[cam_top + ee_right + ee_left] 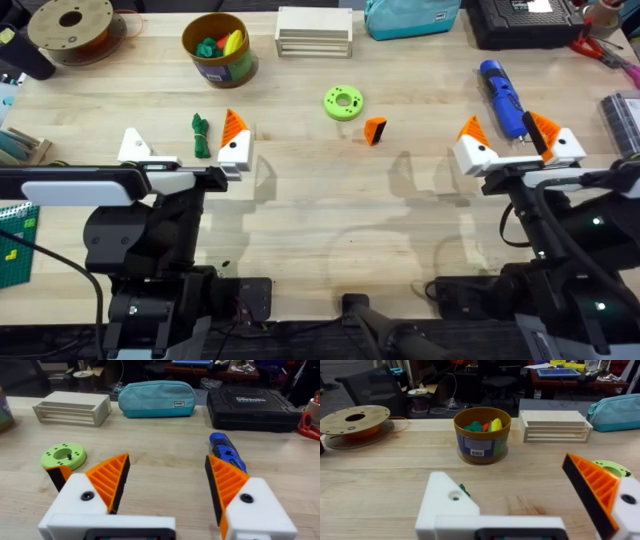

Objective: Pick up the gripper from the table and insert it into the empty holder that is missing its gripper. Then pick up a screw, insert it into the mounting hole, and use the screwdriver to tighten it. Finally, clean up the table by picking up the vegetable and placing it into the bucket.

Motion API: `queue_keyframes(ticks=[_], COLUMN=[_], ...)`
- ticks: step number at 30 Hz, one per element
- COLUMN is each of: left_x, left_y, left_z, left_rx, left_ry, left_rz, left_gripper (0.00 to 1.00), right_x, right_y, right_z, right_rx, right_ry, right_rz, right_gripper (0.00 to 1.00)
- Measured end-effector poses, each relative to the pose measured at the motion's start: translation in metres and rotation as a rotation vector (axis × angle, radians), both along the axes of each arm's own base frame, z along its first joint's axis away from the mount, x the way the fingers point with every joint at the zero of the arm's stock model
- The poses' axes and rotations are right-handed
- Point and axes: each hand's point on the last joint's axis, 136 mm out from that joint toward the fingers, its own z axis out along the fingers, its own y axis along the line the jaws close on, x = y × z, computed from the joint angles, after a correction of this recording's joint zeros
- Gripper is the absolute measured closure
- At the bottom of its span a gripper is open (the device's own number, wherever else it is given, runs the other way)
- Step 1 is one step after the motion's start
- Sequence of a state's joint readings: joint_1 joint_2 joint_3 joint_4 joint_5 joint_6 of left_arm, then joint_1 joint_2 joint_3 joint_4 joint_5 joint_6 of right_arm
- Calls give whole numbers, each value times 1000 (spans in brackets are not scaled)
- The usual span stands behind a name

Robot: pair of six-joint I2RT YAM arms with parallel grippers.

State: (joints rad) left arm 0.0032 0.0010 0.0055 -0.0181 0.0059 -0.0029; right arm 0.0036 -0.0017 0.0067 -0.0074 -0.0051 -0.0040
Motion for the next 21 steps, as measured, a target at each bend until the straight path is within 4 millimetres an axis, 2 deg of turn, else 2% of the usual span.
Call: queue_keyframes(ticks=[17, 21], left_x=[-1, -9], left_y=[0, 2], left_z=[0, 15], left_rx=[3, 3], left_ry=[17, 71], left_rz=[3, 9], left_gripper=[15, 14], right_x=[-2, -10], right_y=[0, 2], right_z=[-1, 0], right_rx=[28, 36], right_ry=[29, 103], right_rz=[0, 7], right_gripper=[121, 122])
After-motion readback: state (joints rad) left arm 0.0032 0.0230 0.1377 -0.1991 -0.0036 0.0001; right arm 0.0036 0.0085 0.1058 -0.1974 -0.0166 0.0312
